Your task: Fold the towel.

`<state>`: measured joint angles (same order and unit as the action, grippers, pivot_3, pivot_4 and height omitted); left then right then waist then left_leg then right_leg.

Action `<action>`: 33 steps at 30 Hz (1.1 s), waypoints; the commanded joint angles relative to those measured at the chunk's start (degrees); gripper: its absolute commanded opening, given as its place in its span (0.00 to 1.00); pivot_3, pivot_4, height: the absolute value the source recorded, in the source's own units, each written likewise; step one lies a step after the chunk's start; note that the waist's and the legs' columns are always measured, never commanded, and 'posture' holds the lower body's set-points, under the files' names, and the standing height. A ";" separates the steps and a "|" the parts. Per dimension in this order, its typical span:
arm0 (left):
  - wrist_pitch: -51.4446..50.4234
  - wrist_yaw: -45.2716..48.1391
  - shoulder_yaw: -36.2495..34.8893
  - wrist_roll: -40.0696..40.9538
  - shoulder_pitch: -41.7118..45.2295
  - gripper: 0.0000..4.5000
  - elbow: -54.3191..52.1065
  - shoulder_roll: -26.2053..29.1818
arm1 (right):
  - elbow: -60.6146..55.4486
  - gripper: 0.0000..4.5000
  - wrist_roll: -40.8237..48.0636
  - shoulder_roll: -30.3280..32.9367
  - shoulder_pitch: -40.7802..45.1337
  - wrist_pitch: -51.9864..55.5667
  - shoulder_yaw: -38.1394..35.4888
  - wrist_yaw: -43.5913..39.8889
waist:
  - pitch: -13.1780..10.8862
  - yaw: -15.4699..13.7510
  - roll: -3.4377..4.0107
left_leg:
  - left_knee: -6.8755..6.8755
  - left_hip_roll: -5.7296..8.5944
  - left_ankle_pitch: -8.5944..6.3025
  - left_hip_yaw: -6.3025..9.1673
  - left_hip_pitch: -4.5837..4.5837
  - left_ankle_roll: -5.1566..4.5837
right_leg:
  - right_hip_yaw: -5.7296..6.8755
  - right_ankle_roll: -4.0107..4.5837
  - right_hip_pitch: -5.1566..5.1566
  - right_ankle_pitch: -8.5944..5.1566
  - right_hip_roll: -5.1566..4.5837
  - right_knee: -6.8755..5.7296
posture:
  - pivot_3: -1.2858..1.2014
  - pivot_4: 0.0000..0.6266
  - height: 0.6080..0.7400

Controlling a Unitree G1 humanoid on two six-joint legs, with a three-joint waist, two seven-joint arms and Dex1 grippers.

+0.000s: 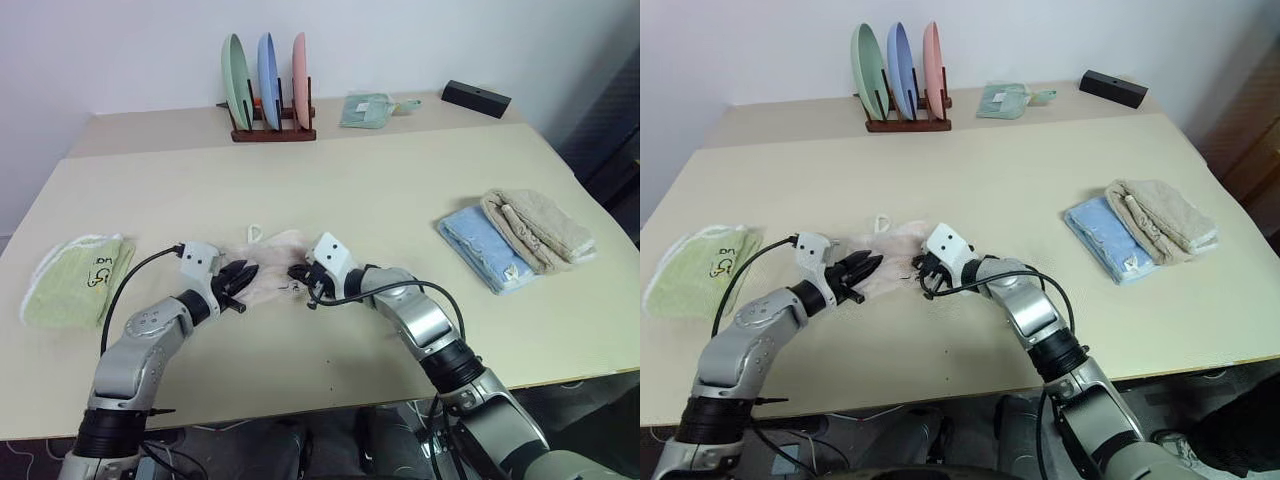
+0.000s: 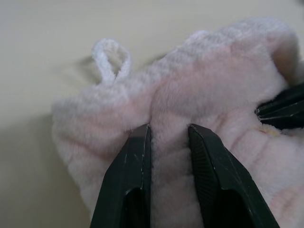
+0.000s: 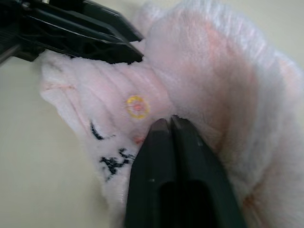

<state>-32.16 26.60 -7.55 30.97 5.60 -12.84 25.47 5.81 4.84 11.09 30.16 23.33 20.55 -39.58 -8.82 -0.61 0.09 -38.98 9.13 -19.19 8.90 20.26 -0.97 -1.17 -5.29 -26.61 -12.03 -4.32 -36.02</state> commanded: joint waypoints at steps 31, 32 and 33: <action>-24.40 -18.30 -11.56 28.09 1.85 0.13 -2.96 -8.54 | -22.68 1.00 3.29 17.72 -1.80 -2.81 -5.72 -11.37 | -0.05 -0.30 -0.11 | -0.08 0.02 -0.01 0.08 0.00 -0.01 | 0.11 -0.01 0.09 0.00 -0.06 0.03 | 0.52 0.24 1.00; -23.61 -17.86 -11.60 27.98 1.66 0.01 -3.33 -8.65 | -22.60 1.00 3.09 17.83 -1.96 -2.97 -5.77 -11.21 | -0.05 -0.34 -0.11 | -0.09 0.02 -0.01 0.08 0.00 -0.01 | 0.11 -0.01 0.09 0.00 -0.07 0.03 | 0.52 0.24 1.00; -23.05 -17.55 -11.63 27.91 1.55 0.00 -3.55 -8.70 | -22.51 1.00 2.96 17.87 -2.03 -3.09 -5.77 -11.09 | -0.05 -0.34 -0.11 | -0.10 0.03 -0.01 0.08 0.00 -0.01 | 0.11 -0.01 0.10 0.00 -0.07 0.03 | 0.52 0.24 1.00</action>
<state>-56.87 7.93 -18.76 59.09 7.01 -15.05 16.73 -13.97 7.95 28.45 27.96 21.47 15.85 -51.07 -8.87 -0.95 -0.02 -39.08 9.16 -19.20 8.98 20.27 -0.98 -1.06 -5.30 -26.51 -12.03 -4.39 -35.99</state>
